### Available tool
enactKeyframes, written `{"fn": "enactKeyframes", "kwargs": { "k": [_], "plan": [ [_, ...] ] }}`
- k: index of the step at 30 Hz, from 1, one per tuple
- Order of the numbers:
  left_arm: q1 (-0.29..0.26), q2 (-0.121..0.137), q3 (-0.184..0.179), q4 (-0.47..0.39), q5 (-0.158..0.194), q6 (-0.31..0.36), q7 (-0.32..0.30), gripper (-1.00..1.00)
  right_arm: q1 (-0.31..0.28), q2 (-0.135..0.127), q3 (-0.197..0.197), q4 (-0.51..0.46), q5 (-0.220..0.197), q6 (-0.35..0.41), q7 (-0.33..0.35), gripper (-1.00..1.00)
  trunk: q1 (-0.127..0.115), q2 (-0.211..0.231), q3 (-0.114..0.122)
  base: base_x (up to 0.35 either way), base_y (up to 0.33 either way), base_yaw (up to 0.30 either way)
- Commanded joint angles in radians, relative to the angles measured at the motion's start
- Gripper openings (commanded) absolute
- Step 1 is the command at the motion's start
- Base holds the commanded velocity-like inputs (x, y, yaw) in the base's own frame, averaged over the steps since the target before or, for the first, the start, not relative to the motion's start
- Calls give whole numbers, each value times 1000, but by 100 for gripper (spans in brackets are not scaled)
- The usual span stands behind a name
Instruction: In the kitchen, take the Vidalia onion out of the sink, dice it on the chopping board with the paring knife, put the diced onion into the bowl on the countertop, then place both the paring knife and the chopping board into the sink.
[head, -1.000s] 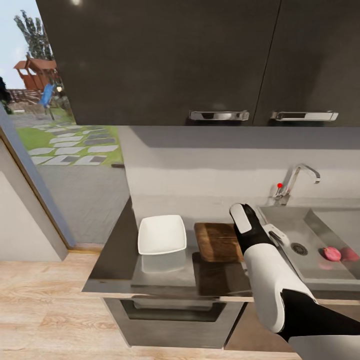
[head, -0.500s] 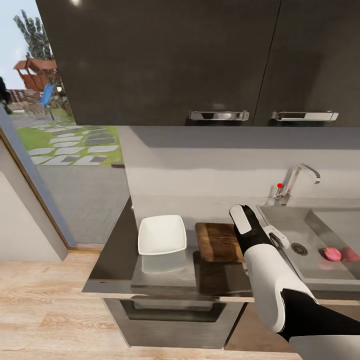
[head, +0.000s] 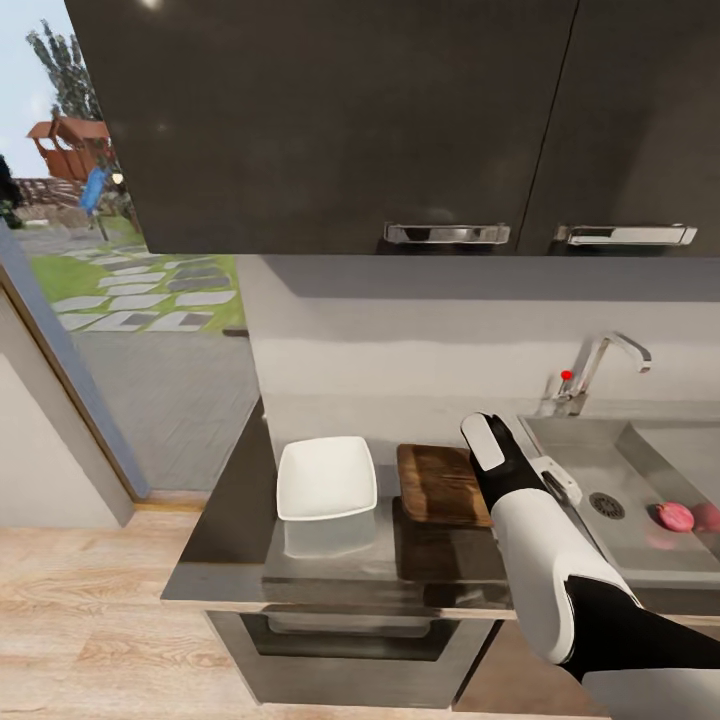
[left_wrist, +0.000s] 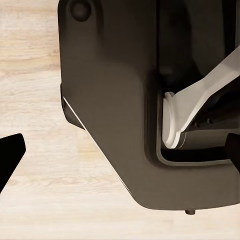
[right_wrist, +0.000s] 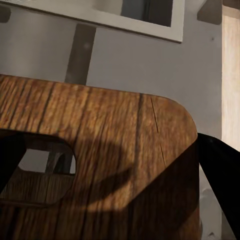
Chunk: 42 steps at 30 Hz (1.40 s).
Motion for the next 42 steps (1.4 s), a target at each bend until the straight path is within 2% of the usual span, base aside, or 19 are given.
{"fn": "enactKeyframes", "kwargs": {
  "k": [1, 34, 39, 42],
  "plan": [
    [0, 0, -1, -2, -4, -1, 2, 100, -1, 1, -3, -1, -1, 10, -3, -100, 1, -2, -2, 5, 2, 0],
    [0, 0, -1, 0, -4, 0, 2, 100, -1, 6, 5, 4, 9, 7, -1, -100, 1, -2, -2, 0, 0, 0],
    [0, 0, -1, 0, -4, 0, 2, 100, -1, 3, 5, 49, 7, 6, 3, -100, 1, -2, -2, 8, 3, 0],
    [0, 0, -1, 0, -4, 0, 2, 100, -1, 2, 5, 76, 8, 5, 32, -100, 1, -2, -2, 48, 22, 0]
  ]
}}
